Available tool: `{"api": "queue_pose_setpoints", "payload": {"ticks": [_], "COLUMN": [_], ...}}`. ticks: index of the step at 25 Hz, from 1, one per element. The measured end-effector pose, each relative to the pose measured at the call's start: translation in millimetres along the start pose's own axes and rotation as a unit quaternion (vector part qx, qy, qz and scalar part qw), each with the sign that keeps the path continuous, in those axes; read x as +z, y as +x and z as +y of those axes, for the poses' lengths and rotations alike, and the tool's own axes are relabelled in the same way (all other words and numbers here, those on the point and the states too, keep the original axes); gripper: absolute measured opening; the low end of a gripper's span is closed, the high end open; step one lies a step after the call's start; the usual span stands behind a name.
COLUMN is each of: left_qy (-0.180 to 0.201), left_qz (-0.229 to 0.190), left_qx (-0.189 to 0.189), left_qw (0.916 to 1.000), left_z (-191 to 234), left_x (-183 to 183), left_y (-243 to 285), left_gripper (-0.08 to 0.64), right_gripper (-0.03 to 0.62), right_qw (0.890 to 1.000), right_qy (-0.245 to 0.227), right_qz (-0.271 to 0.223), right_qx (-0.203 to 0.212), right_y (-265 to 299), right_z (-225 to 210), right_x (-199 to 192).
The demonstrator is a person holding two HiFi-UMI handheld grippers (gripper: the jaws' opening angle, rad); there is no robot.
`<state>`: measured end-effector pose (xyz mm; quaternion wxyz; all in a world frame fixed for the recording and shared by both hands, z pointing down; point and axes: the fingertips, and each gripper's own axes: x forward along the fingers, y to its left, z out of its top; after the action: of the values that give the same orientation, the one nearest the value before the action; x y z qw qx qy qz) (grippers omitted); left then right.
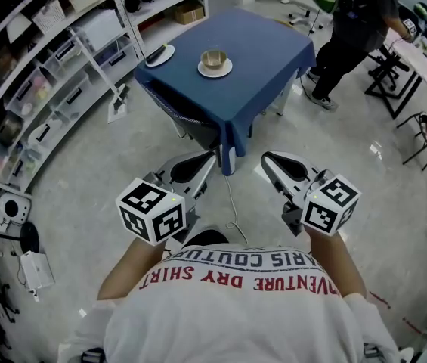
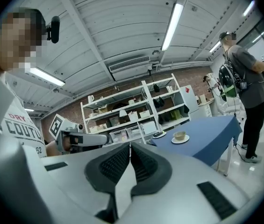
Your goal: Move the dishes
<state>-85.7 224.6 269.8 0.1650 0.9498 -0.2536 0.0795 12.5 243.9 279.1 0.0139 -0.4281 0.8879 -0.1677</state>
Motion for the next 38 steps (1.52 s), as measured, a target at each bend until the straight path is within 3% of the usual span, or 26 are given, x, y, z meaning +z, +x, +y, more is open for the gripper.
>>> {"api": "queue_pose_setpoints", "payload": {"ticks": [7,16,30,38], "left_qy": [-0.013,-0.018,-0.033,-0.044], "left_qz": [0.014,0.022,0.032,0.028], "left_qx": [-0.002,-0.002,0.010,0.007], "left_qw": [0.9998,0.9996,0.9989,0.9986], "left_z": [27.8,82.8,209.8,253.8], "left_x": [-1.9,14.8,57.0,60.8], "left_y": [31.1,85.7,185.7,209.2], "left_gripper": [0.029,0.029,0.029,0.029], "right_gripper": [0.025,0.025,0.025,0.026], "right_qw": [0.999,0.999,0.999,0.999], "right_qy": [0.043,0.030,0.035,0.032], "right_qz": [0.000,0.018,0.028,0.028], "right_qx": [-0.009,-0.026,-0.002,-0.018], "right_y": [19.1,62.1,182.1,219.4], "right_z": [-39.4,-105.8,-218.2,-255.4], "right_x": [-4.8,7.1,48.9,58.9]}}
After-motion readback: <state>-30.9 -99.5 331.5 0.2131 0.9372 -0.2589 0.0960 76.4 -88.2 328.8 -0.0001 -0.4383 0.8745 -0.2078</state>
